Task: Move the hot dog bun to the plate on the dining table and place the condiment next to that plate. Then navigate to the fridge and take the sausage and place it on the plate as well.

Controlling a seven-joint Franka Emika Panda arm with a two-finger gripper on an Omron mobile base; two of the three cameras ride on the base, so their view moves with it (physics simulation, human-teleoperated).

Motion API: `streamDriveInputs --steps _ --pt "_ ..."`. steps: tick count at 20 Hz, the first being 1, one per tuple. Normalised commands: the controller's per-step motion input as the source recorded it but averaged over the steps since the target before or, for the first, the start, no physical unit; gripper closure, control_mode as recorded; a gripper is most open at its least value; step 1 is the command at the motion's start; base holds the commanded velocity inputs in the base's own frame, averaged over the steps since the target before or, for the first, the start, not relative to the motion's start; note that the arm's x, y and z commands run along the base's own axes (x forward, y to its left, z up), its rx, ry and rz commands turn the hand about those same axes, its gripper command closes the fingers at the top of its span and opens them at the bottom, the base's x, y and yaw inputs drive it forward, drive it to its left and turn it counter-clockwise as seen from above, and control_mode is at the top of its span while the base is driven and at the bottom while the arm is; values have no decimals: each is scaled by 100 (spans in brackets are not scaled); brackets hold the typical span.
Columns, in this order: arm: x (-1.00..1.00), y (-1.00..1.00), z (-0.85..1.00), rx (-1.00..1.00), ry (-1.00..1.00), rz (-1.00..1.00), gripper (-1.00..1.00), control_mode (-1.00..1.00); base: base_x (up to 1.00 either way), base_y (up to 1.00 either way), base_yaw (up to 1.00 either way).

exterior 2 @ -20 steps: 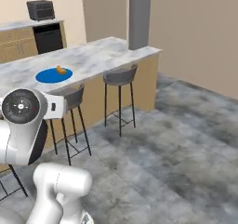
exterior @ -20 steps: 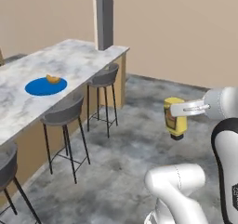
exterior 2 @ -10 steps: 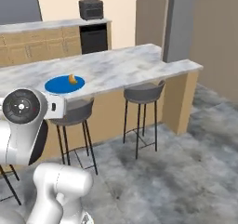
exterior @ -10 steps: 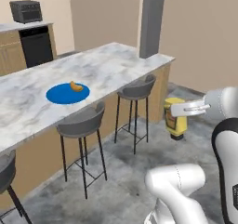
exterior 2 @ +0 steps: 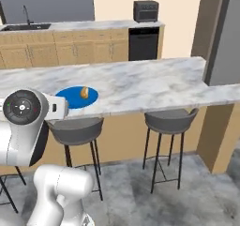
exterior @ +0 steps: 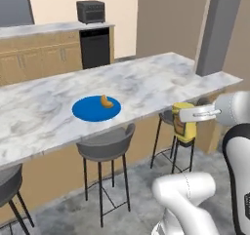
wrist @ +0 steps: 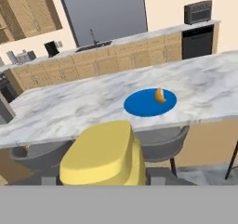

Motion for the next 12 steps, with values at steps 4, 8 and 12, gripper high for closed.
streamDriveInputs --steps 4,8,12 --pt "0 0 0 0 0 0 100 100 77 -42 52" --pt "0 0 0 0 0 0 100 100 81 -44 35" --pt "0 0 0 0 0 0 100 100 80 -39 17"
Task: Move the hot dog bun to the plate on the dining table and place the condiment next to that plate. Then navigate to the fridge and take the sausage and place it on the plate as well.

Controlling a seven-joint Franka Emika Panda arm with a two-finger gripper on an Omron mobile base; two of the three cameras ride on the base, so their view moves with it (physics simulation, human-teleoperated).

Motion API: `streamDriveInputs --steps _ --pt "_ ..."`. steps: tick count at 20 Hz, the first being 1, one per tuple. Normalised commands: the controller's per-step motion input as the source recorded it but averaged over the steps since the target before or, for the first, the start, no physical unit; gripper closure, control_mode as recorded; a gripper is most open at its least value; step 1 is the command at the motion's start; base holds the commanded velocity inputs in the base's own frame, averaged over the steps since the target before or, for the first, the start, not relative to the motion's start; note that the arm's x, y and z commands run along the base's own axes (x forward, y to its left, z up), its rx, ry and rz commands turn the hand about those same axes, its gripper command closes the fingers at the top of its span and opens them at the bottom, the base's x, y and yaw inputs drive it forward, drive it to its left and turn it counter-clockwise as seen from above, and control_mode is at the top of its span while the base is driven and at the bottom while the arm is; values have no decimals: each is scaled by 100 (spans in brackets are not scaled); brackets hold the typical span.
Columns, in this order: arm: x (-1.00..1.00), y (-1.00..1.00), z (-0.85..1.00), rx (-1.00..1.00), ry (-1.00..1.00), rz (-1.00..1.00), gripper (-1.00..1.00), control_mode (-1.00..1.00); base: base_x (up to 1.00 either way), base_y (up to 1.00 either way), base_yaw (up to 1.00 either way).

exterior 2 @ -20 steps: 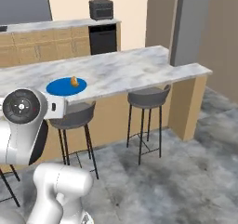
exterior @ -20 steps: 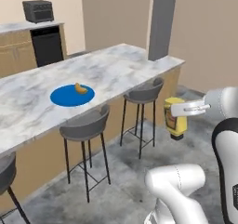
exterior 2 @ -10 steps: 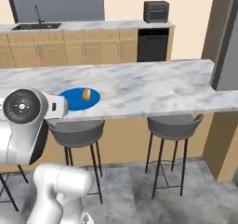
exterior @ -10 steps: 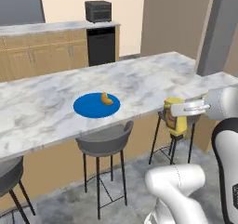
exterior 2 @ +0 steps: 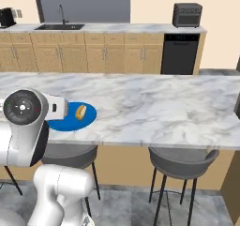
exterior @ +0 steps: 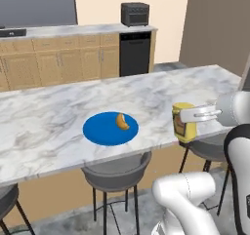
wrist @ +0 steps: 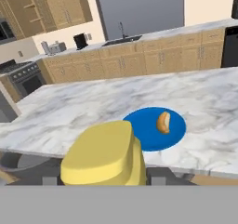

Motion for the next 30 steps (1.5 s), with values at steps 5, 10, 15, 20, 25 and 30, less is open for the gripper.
streamDriveInputs --steps 5,10,15,20,25,30 --pt "0 0 0 0 0 0 100 100 87 -33 17" --pt "40 -29 0 5 3 12 100 -100 57 -19 12" --pt "100 -90 -23 10 1 38 100 -100 0 0 0" --pt "100 -54 -57 5 3 38 100 -100 0 0 0" --pt "100 -2 -62 0 0 22 100 -100 0 0 0" --pt "87 16 -54 0 2 12 100 -100 0 0 0"
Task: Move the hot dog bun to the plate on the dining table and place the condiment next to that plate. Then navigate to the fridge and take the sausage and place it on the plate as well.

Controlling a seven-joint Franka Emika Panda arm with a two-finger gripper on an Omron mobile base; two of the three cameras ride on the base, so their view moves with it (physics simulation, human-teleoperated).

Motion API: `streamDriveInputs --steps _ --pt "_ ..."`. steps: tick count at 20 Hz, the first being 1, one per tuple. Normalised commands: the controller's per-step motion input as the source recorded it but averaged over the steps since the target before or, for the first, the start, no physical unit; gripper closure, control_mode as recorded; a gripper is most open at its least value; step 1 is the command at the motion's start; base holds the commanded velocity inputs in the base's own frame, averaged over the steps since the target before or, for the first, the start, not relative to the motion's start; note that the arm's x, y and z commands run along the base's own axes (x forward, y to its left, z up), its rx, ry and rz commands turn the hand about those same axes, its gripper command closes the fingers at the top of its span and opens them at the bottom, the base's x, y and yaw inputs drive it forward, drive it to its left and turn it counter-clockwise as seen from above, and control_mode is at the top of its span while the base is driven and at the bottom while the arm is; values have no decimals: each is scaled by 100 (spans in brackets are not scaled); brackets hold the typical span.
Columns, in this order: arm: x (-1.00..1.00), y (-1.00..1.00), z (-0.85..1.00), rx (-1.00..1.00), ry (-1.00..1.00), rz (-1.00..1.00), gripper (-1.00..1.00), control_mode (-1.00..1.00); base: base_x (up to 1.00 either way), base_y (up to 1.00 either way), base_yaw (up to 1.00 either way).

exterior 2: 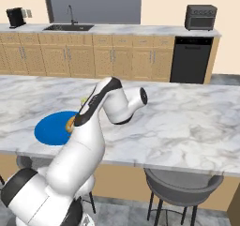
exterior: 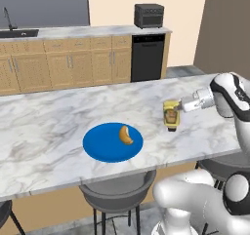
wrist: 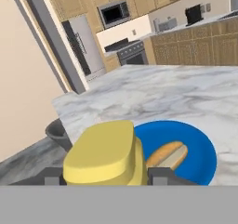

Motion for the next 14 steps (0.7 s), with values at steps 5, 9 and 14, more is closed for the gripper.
streamDriveInputs --steps 5,9,14 --pt "47 8 -55 1 0 6 100 -100 0 0 0" --pt "47 5 -41 4 1 5 100 -100 0 0 0" --pt "42 9 -16 8 0 4 100 -100 0 0 0"
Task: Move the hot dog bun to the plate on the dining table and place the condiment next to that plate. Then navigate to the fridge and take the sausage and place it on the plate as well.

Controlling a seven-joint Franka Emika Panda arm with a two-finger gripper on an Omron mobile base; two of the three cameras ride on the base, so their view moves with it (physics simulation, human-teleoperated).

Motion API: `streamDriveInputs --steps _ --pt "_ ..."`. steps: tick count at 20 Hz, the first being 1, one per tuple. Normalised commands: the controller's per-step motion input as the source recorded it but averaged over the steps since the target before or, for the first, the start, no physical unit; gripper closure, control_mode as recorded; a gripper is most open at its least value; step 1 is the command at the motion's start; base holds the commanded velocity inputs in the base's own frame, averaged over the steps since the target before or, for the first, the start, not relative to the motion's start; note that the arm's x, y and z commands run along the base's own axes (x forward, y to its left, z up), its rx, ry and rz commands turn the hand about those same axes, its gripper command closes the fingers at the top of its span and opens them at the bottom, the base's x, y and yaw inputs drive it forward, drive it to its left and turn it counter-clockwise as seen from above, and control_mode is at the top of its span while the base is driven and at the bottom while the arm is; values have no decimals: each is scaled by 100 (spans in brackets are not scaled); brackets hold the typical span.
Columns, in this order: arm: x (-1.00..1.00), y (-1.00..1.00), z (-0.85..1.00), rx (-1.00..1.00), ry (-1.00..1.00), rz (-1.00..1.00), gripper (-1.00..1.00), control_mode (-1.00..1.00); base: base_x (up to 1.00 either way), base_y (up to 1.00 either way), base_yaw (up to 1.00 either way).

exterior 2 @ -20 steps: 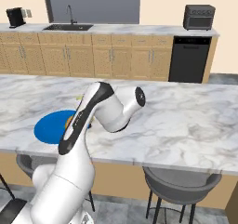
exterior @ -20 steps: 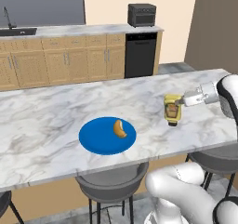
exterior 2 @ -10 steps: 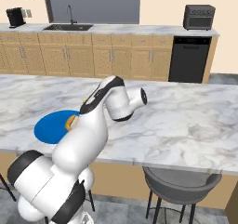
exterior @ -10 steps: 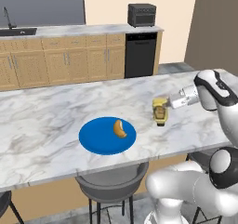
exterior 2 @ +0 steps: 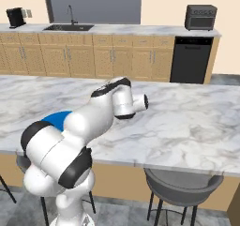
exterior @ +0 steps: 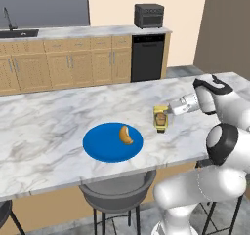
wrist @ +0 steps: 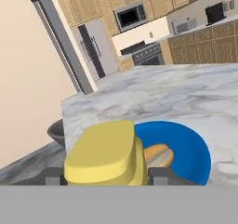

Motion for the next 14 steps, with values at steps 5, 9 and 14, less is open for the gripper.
streamDriveInputs --steps 5,9,14 --pt "58 8 -36 2 0 3 100 -100 0 0 0" --pt "52 7 -40 0 0 2 100 -100 0 0 0" --pt "44 5 -51 0 0 1 100 -100 0 0 0"
